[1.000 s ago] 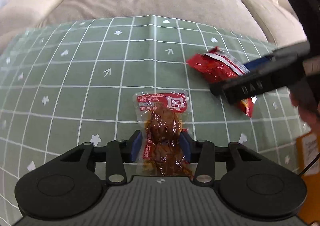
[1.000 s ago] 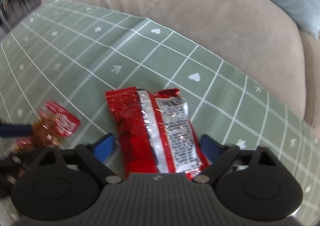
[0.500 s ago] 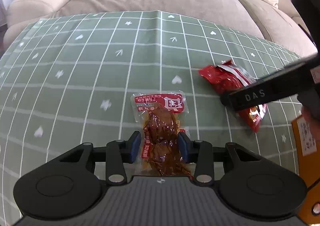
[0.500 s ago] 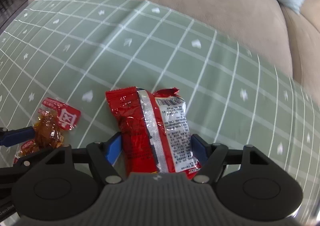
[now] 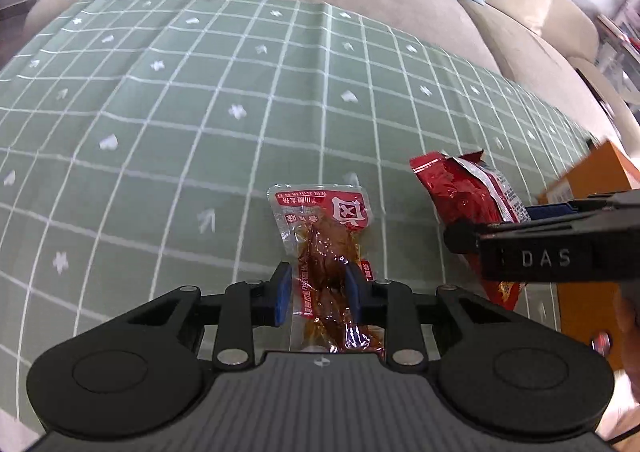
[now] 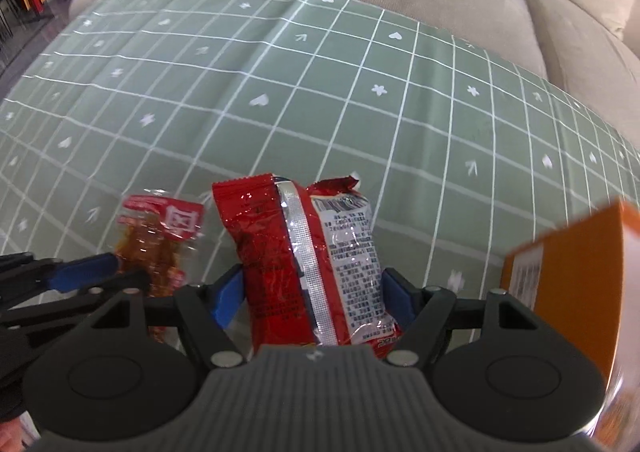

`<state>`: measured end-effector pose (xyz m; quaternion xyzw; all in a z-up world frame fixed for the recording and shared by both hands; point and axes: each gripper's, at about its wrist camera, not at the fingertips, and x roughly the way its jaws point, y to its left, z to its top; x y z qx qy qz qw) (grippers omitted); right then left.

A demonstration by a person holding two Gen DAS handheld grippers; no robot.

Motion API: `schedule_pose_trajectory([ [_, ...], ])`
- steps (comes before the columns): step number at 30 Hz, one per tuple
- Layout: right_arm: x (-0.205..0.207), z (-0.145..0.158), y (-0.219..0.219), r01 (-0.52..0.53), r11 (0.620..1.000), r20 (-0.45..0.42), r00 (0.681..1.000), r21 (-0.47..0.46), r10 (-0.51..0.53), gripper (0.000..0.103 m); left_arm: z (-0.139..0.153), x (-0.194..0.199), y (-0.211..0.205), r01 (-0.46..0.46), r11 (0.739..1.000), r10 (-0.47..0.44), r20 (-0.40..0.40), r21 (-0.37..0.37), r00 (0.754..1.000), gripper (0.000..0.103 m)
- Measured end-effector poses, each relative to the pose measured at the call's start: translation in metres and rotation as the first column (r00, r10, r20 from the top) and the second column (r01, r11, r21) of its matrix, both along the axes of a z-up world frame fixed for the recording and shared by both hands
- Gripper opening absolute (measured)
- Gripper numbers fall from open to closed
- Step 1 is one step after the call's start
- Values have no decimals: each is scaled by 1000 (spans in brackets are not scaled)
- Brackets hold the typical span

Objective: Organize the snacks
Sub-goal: 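Lift and carry the sausage pack and chip bag over the orange box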

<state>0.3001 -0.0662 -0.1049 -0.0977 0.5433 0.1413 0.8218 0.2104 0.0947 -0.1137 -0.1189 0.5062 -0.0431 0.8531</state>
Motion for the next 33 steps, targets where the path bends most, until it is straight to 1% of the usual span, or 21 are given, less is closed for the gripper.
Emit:
schedule_pose_trajectory([
  [4, -44, 0, -6, 25, 1000, 55, 998, 14, -25, 70, -1, -19, -1, 55, 998, -55, -2, -15, 998, 31],
  [7, -75, -2, -12, 24, 1000, 98, 995, -9, -23, 71, -2, -30, -1, 90, 996, -90, 9, -9, 996, 32],
  [9, -88, -5, -18, 19, 1000, 110, 994, -20, -16, 71, -3, -34, -4, 98, 995, -98, 5, -9, 995, 34],
  [10, -95, -7, -21, 20, 999, 115, 993, -26, -16, 71, -4, -35, -5, 96, 995, -96, 5, -2, 995, 40],
  [11, -100, -9, -23, 24, 999, 120, 993, -30, -20, 71, -4, -36, -6, 91, 996, -91, 6, 8, 996, 50],
  [12, -104, -11, -26, 26, 999, 122, 992, -31, -22, 71, -3, -37, -9, 87, 996, -87, 8, 13, 996, 64],
  [14, -110, -15, -32, 35, 999, 130, 991, -21, -32, 71, -1, -39, -17, 82, 996, -83, 15, 28, 996, 73],
  [18, -116, -20, -42, 54, 998, 142, 989, -12, -51, 71, -3, -39, -36, 90, 989, -92, 16, 114, 996, 74],
  [22, -115, -23, -46, 49, 999, 149, 988, 4, -49, 72, -9, -41, -52, 106, 967, -118, 37, 230, 992, 74],
  [23, -116, -24, -47, 45, 999, 150, 988, 5, -45, 73, -10, -43, -55, 111, 962, -125, 42, 249, 991, 77],
  [28, -118, -28, -48, 24, 1000, 162, 987, 13, -26, 75, -9, -43, -55, 113, 962, -127, 42, 248, 991, 77],
  [29, -119, -27, -47, 17, 1000, 165, 986, 11, -19, 75, -9, -43, -54, 115, 962, -129, 39, 246, 991, 76],
  [30, -119, -27, -47, 8, 1000, 172, 985, 8, -9, 77, -9, -43, -54, 119, 962, -132, 38, 245, 991, 72],
  [31, -120, -27, -47, -3, 1000, 188, 982, 2, 3, 79, -8, -44, -54, 123, 963, -136, 39, 238, 990, 70],
  [33, -121, -26, -45, -33, 999, 221, 975, -5, 33, 83, -8, -45, -55, 124, 963, -137, 39, 241, 990, 70],
])
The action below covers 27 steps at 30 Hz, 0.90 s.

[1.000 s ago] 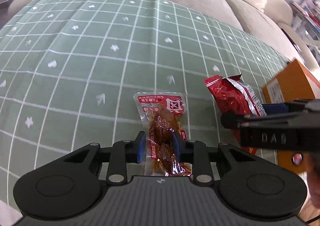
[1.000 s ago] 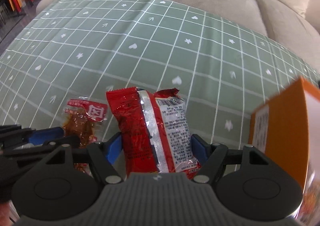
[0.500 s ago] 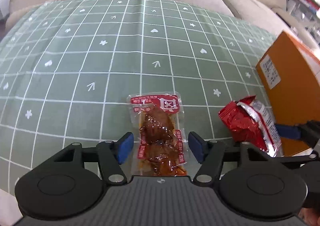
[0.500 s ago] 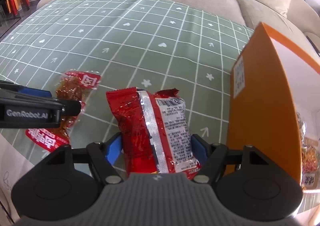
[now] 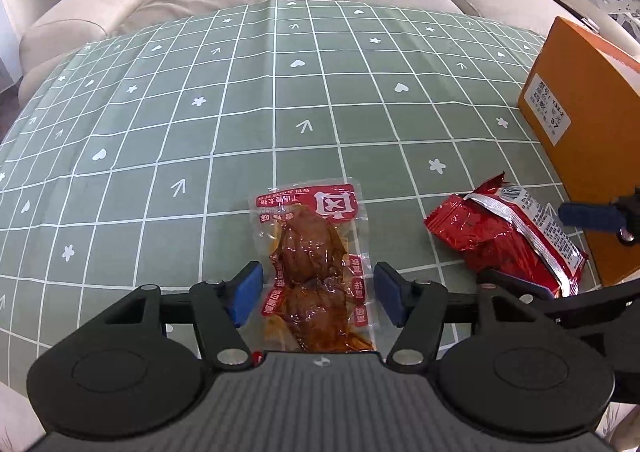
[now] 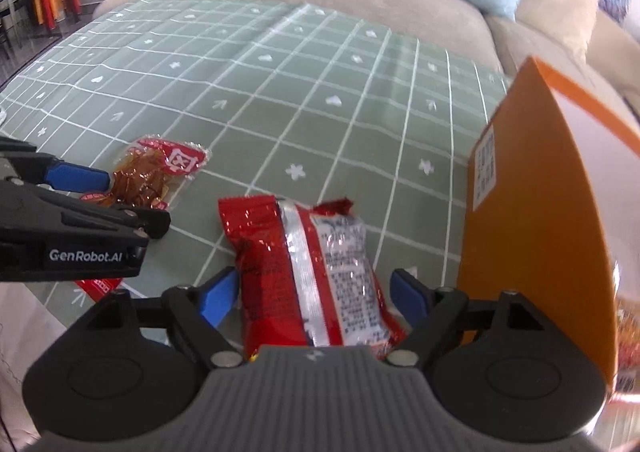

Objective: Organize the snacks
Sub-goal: 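Lift and carry the sausage pack and chip bag over the orange box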

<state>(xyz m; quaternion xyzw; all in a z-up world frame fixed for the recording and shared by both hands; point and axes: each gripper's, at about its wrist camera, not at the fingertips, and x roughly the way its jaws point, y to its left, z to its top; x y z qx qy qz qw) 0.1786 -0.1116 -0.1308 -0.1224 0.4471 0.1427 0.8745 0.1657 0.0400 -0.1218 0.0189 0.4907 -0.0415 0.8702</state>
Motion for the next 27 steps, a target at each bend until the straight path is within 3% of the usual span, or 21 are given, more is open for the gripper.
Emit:
schedule_pose_trajectory([
  [3, 0, 1, 4, -41, 999, 36, 998, -16, 42, 93, 0, 0, -1, 2, 1000, -2, 4, 0, 1000, 69],
  [10, 13, -7, 7, -78, 996, 19, 997, -36, 78, 94, 2, -3, 1, 15, 1000, -15, -6, -12, 1000, 67],
  [12, 16, -8, 3, -70, 998, 2, 998, 2, 70, 90, 4, -3, 6, 0, 999, -1, -14, -50, 1000, 66],
  [15, 17, -8, -1, -52, 996, -26, 998, 67, 53, 76, 5, -2, 12, -12, 996, 10, -23, -92, 1000, 64],
  [18, 15, -7, 3, -58, 996, -22, 998, 61, 59, 69, 6, -3, 13, -16, 993, 14, -21, -114, 1000, 63],
  [27, 6, 1, 7, -58, 997, -11, 998, 60, 59, 68, 17, -10, 17, -34, 986, 36, 7, -163, 999, 62],
])
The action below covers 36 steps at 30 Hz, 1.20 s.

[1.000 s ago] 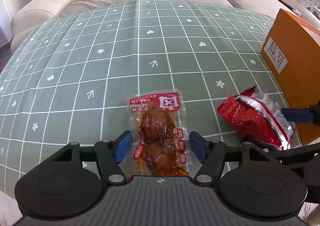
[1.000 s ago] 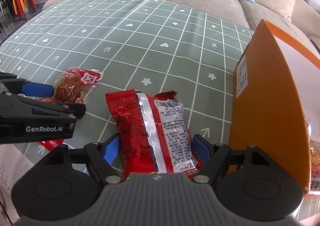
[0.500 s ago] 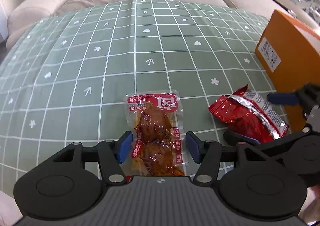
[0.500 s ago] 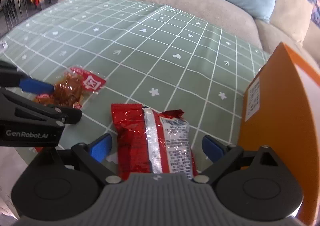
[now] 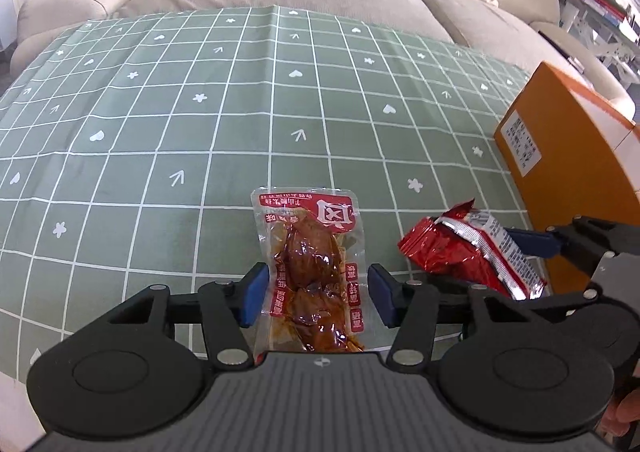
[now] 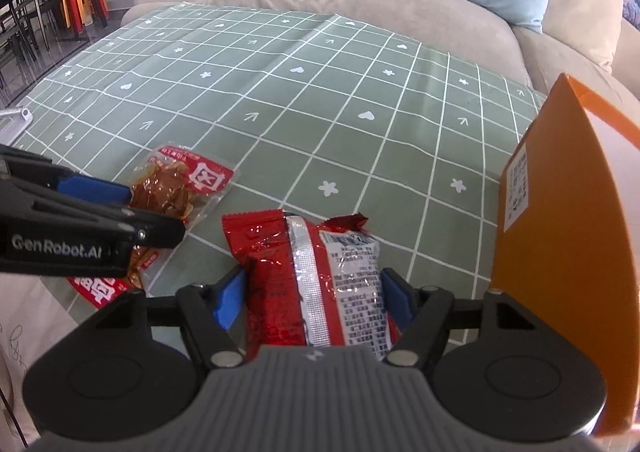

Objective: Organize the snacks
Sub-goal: 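Lift and carry the sausage pack and chip bag over the orange box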

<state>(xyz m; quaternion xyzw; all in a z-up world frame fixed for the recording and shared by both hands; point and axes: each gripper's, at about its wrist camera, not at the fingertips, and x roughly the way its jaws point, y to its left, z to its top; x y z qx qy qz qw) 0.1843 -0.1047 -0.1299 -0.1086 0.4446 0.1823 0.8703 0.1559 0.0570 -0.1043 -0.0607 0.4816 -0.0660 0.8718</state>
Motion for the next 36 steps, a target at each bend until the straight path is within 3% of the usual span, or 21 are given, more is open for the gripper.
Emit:
schedule_pose_trajectory([
  [9, -9, 19, -1, 20, 1000, 38, 999, -3, -20, 68, 27, -12, 8, -28, 997, 31, 48, -71, 998, 62],
  [19, -20, 73, -24, 96, 994, 159, 982, 43, -101, 68, 74, -18, 2, -32, 992, 51, 149, -124, 987, 62],
  [30, -22, 128, -78, 183, 975, 232, 950, 125, -208, 68, 117, -7, -48, 76, 982, -33, 239, -173, 970, 62],
  [36, -18, 140, -121, 251, 963, 263, 927, 97, -268, 68, 130, 7, -100, 178, 971, -131, 271, -156, 953, 62],
])
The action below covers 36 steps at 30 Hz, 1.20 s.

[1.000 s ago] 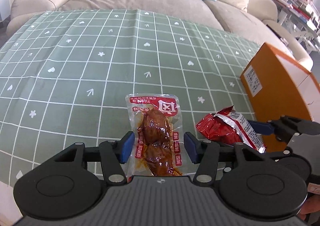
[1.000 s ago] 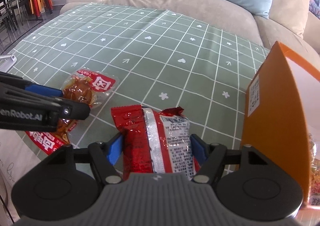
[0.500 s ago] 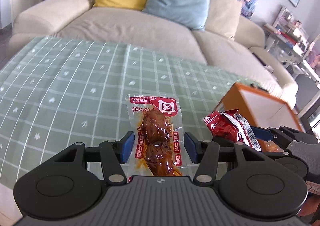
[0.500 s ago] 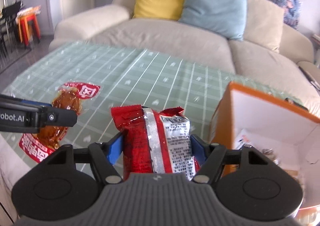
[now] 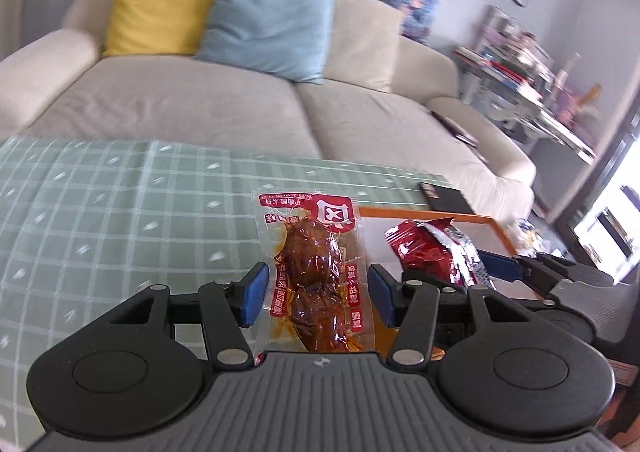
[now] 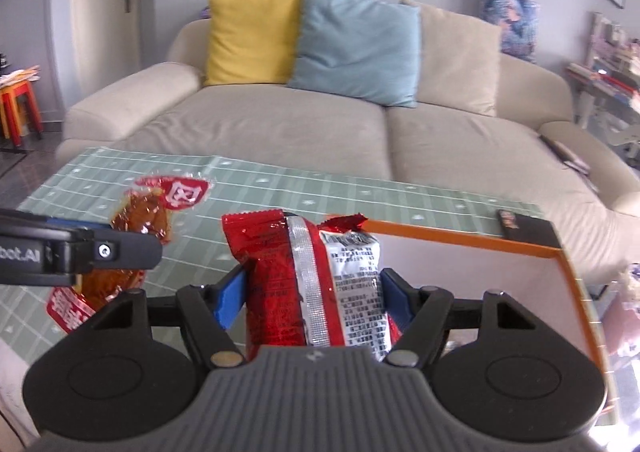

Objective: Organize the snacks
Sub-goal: 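Lift and carry the sausage pack and chip bag over the orange box, then lower both snacks into the box and open both grippers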

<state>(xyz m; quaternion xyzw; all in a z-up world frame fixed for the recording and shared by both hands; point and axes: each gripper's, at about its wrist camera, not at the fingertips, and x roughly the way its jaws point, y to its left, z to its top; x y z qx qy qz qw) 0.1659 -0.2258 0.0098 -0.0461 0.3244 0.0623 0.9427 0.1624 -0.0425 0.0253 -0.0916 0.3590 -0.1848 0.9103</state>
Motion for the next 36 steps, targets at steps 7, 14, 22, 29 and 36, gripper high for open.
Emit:
schedule_pose_trajectory([
  [7, 4, -6, -59, 77, 992, -17, 997, -100, -79, 68, -1, 16, -68, 146, 988, -147, 12, 42, 989, 62],
  [14, 14, -27, -114, 127, 973, -70, 987, -195, -143, 68, -17, 33, -124, 254, 961, -253, -25, 108, 967, 62],
  [22, 33, -54, -156, 138, 949, -141, 973, -284, -184, 68, -42, 48, -168, 347, 912, -337, -83, 220, 938, 62],
  [29, 47, -72, -165, 109, 935, -178, 968, -337, -178, 68, -64, 51, -191, 401, 857, -379, -129, 323, 916, 62],
  [36, 56, -84, -160, 67, 920, -202, 967, -387, -155, 68, -79, 54, -202, 426, 819, -385, -183, 384, 905, 62],
])
